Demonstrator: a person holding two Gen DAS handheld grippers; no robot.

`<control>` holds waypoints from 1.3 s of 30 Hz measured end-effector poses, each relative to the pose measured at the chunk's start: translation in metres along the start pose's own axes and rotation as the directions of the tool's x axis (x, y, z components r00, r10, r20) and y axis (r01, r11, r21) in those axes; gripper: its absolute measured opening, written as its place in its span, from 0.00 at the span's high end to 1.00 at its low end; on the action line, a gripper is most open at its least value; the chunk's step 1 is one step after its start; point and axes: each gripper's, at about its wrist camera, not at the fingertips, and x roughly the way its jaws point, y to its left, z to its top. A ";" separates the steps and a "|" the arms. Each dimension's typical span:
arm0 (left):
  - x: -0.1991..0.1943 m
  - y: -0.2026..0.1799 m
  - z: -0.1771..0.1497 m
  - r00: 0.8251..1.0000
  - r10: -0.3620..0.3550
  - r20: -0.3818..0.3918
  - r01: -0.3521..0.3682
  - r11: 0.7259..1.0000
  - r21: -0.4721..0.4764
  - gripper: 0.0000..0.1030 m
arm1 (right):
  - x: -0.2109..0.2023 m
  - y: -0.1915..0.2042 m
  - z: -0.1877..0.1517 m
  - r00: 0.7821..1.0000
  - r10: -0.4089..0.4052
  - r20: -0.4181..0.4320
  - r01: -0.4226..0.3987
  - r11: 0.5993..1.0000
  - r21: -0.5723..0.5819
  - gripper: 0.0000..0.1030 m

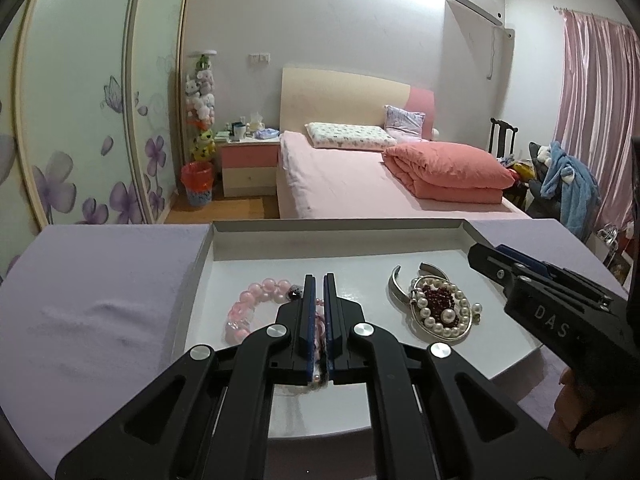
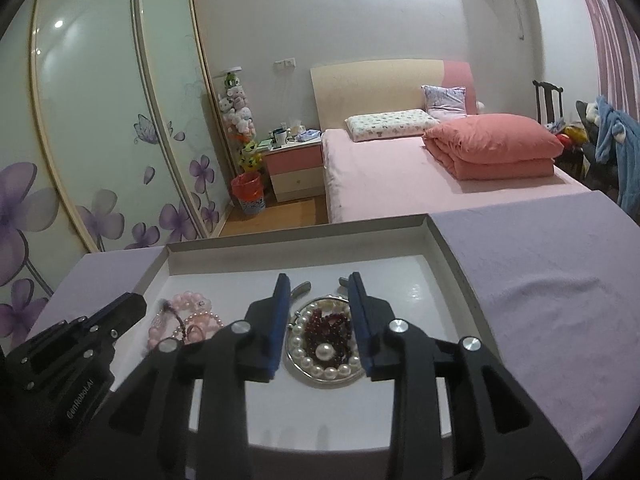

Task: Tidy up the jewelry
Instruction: 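Lower both grippers into the box and open them to release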

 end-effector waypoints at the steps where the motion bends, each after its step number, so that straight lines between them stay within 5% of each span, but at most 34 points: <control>1: -0.001 0.002 0.000 1.000 -0.003 -0.001 0.003 1.000 -0.007 0.95 | -0.001 -0.001 0.000 1.000 -0.001 0.002 0.001 1.000 0.005 0.70; 15: -0.027 0.023 0.009 0.999 -0.037 0.017 0.038 0.995 -0.090 0.95 | -0.033 -0.010 -0.001 0.999 -0.013 0.033 0.012 0.999 0.031 0.66; 20: -0.043 0.027 0.010 0.999 -0.017 0.041 0.021 0.995 -0.095 0.80 | -0.050 -0.006 0.001 0.999 -0.004 0.055 0.003 1.000 0.024 0.66; 29: -0.072 0.031 0.007 0.998 0.007 0.069 0.000 0.996 -0.092 0.79 | -0.087 0.004 -0.003 0.995 0.011 0.098 -0.010 1.000 -0.007 0.63; 32: -0.085 0.033 0.001 0.996 0.024 0.085 -0.017 0.996 -0.086 0.64 | -0.102 0.010 -0.008 0.993 0.010 0.120 -0.006 0.999 -0.032 0.59; 39: -0.104 0.035 -0.014 0.996 0.033 0.084 -0.027 0.997 -0.074 0.61 | -0.129 0.020 -0.022 0.989 0.018 0.145 -0.006 0.997 -0.083 0.52</control>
